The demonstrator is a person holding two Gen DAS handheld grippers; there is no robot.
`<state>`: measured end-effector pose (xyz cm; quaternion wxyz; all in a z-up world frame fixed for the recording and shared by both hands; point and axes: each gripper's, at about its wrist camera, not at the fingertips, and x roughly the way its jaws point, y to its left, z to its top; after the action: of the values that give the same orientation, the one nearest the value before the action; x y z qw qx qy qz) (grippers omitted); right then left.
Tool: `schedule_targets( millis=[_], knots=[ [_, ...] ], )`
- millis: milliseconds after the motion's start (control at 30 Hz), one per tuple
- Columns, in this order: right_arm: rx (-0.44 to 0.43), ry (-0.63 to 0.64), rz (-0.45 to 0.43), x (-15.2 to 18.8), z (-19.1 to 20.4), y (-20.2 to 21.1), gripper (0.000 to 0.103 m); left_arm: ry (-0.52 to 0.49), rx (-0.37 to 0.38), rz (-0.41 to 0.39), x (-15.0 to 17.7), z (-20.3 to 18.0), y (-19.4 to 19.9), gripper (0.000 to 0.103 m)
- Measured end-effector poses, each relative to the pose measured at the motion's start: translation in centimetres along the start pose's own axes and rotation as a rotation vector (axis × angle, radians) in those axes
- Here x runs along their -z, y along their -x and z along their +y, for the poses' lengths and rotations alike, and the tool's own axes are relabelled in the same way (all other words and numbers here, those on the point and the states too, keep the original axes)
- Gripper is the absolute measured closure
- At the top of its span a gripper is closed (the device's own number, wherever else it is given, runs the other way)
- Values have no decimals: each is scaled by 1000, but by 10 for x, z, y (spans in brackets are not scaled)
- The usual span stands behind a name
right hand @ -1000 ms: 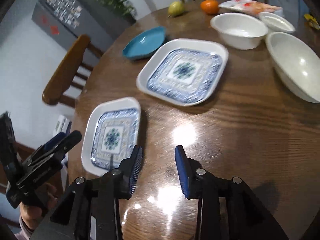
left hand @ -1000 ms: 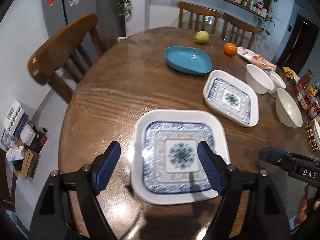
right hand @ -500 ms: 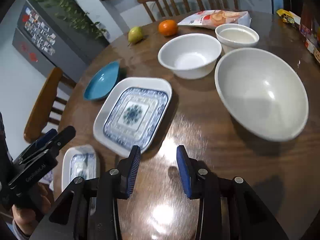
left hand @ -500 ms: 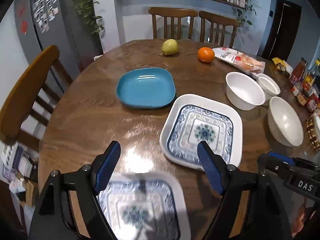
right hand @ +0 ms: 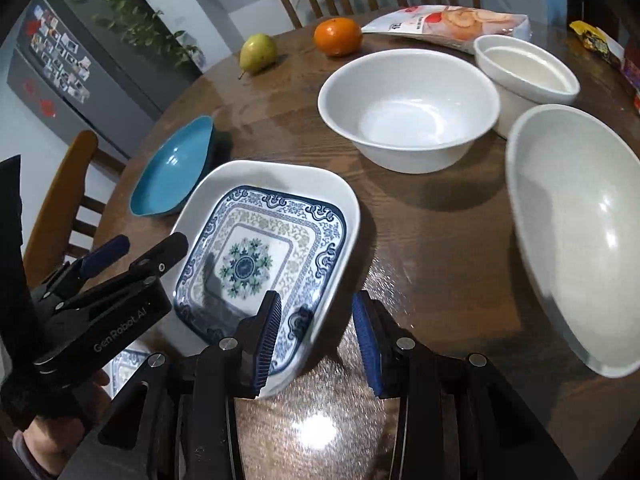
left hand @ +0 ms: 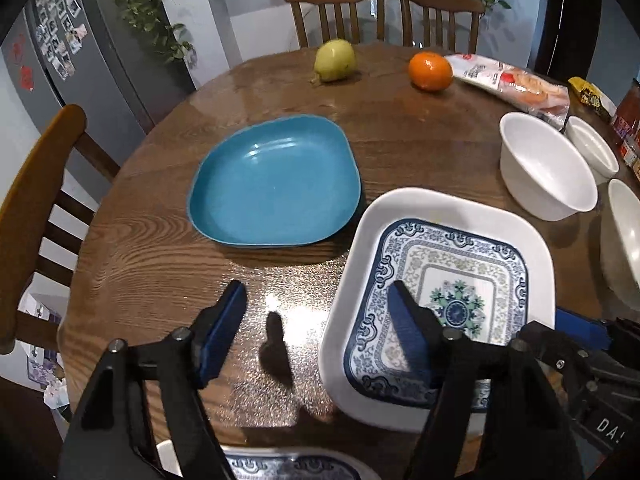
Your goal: Organize plates and bowls
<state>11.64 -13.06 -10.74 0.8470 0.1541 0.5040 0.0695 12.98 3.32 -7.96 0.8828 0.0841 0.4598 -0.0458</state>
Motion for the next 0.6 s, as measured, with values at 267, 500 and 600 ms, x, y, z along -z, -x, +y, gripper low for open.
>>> schedule_targets(
  millis=[267, 500, 600],
  knots=[
    [27, 37, -14, -7, 7, -6, 68, -19, 67, 41, 1, -3, -12, 77],
    [54, 48, -17, -10, 4, -6, 91, -27, 73, 40, 2, -1, -10, 90],
    [50, 41, -18, -9, 3, -5, 91, -31, 64, 38, 4, -2, -7, 90]
  ],
)
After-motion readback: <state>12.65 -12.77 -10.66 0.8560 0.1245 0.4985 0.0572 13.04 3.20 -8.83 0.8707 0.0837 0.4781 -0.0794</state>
